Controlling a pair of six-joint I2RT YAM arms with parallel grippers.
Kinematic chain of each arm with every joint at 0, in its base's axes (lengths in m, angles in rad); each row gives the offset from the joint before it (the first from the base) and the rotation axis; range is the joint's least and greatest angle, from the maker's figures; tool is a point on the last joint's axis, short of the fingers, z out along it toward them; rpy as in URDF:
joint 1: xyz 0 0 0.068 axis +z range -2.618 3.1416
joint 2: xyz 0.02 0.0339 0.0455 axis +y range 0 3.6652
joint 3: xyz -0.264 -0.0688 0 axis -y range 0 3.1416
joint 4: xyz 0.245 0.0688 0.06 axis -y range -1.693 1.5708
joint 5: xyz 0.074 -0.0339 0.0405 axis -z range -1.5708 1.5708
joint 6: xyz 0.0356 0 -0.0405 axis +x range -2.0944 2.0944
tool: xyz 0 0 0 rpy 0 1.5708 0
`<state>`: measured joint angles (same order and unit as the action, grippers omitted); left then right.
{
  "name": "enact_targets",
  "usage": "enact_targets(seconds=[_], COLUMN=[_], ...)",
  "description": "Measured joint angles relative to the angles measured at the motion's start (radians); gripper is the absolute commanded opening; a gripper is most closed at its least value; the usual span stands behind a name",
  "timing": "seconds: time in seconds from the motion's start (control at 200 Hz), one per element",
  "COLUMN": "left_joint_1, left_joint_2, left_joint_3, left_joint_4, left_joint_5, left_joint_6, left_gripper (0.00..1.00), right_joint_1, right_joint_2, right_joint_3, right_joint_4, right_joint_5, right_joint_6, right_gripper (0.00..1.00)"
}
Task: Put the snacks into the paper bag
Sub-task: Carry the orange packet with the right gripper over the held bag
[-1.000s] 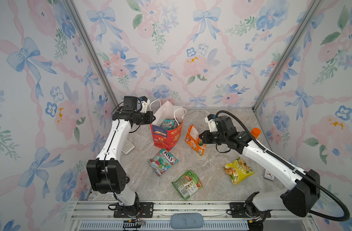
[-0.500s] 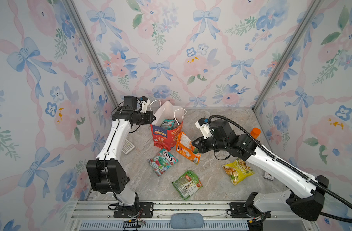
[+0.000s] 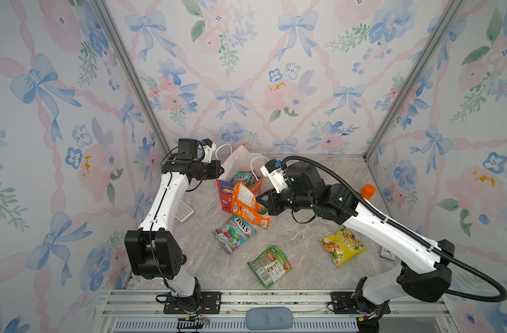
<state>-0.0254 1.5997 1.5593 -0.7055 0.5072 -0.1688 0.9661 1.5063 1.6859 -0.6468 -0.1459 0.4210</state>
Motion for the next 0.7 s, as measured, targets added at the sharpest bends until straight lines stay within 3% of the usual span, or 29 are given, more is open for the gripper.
enact_targets(seconds=[0.325,0.7], left_joint_1=[0.000,0.000], left_joint_2=[0.000,0.000], left_joint_3=[0.000,0.000], left_joint_4=[0.000,0.000], left_joint_5=[0.003,0.005], left_joint_6=[0.000,0.000], left_gripper=[0.00,0.00], right_joint_1=[-0.016,-0.105], right_joint_2=[0.149,0.341], right_joint_3=[0.243,0.552], right_joint_4=[0.000,-0.031], right_joint_5=[0.005,0.009], right_joint_6=[-0.044,-0.060], right_gripper=[0.00,0.00])
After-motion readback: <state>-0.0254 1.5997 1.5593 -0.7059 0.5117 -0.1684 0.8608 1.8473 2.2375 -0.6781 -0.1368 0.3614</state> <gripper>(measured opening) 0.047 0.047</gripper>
